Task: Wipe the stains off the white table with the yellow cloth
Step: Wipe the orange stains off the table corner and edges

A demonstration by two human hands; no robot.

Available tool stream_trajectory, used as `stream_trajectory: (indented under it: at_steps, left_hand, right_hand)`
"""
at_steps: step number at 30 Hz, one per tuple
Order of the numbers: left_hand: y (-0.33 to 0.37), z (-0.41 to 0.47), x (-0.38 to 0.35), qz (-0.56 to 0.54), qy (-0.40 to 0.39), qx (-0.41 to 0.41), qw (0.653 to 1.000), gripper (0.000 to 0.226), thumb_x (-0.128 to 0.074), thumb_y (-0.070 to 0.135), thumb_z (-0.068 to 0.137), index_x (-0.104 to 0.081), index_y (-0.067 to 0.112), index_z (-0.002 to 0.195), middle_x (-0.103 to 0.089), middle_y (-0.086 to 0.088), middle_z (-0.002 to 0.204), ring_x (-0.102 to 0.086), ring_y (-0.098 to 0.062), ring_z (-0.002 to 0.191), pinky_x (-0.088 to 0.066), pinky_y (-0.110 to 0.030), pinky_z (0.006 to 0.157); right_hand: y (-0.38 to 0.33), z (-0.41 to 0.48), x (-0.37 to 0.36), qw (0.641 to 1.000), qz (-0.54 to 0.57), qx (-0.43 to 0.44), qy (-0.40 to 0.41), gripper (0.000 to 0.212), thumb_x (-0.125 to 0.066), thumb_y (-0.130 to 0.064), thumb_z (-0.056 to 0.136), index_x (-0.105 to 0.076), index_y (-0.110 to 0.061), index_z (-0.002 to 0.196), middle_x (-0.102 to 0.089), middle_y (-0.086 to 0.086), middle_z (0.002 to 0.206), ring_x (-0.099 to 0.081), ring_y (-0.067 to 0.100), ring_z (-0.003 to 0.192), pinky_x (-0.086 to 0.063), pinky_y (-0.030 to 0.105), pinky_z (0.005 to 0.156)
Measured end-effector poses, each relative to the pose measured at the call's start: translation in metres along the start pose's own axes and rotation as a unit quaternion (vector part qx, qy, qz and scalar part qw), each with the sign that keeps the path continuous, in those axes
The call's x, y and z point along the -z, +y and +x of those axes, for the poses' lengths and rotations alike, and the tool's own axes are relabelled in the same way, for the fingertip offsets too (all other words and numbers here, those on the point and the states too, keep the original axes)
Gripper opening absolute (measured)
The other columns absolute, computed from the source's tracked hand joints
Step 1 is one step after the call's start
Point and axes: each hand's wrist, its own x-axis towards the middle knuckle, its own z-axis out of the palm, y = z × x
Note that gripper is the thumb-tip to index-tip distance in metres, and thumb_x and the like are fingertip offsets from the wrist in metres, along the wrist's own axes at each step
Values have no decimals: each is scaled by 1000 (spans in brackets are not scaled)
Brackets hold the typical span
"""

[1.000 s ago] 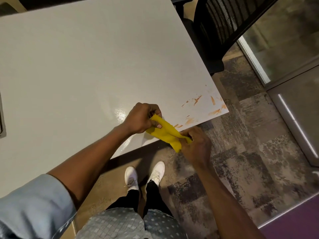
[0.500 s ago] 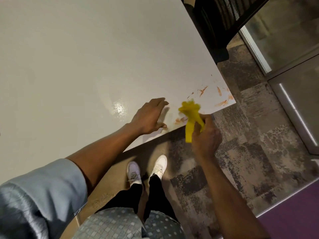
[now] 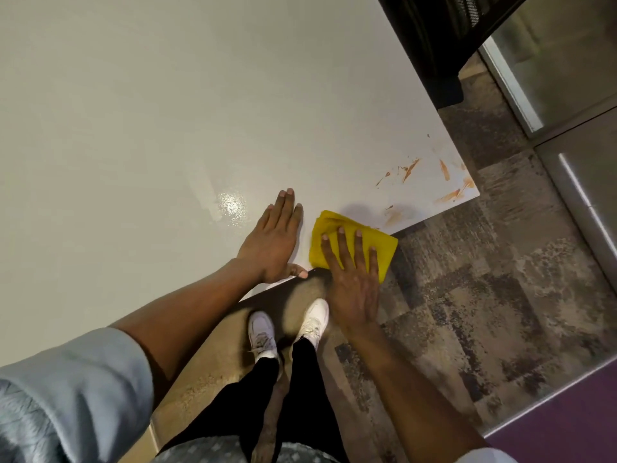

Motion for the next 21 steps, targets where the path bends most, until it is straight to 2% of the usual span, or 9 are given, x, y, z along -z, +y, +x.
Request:
stream_trajectory:
  at_steps: [3,6,8,11,14,19,21]
  left_hand:
    - [1,1,-1,-3,9,9,1000,144,-66,82,85,15,-3,168,32,-26,174,27,-41,164,2,-51,138]
    - [2,2,-3,-7,13,17,1000,147,-69,82,82,14,-3,168,31,-26,174,27,-40,164,1,-51,138]
    - [2,3,-3,-12,13,18,1000,147,-70,82,81,13,-3,169,30,-25,175,26,-40,165,0,-50,138]
    - [2,3,-3,-21,16,19,999,147,-72,80,81,12,-1,169,30,-23,175,25,-38,165,0,-49,138]
    - [1,4,-3,-28,16,20,999,147,-73,80,80,11,0,170,30,-22,176,26,-37,165,1,-48,138]
    - [2,3,-5,-33,32,21,999,150,-72,85,76,8,1,170,28,-22,177,23,-37,166,2,-48,138]
    - [2,2,-4,-43,42,23,998,150,-73,86,74,6,2,171,26,-20,178,21,-35,167,2,-46,138]
  right_hand:
    - [31,28,10,997,11,-78,7,80,-50,-3,93,-21,-24,165,-15,10,174,-7,41,160,-15,66,126]
    - [38,54,15,994,25,-109,9,78,-47,-6,94,-20,-23,165,-10,12,174,-1,44,160,-10,64,128]
    - [22,50,12,995,41,-93,16,80,-44,-3,92,-19,-22,165,-10,13,174,0,46,160,-9,64,128]
    - [-6,12,-2,999,34,-22,19,87,-43,-3,88,-10,-24,166,-7,11,175,2,42,161,-13,62,128]
    - [-7,-14,-6,999,31,8,10,91,-48,-5,88,-6,-28,166,-4,7,176,4,37,162,-13,62,128]
    - [19,43,10,991,55,-117,16,83,-51,-3,91,-20,-25,165,-10,10,175,1,42,161,-10,62,128]
    - [11,64,13,990,65,-123,20,79,-49,-5,93,-20,-24,165,-10,12,174,1,44,160,-7,63,128]
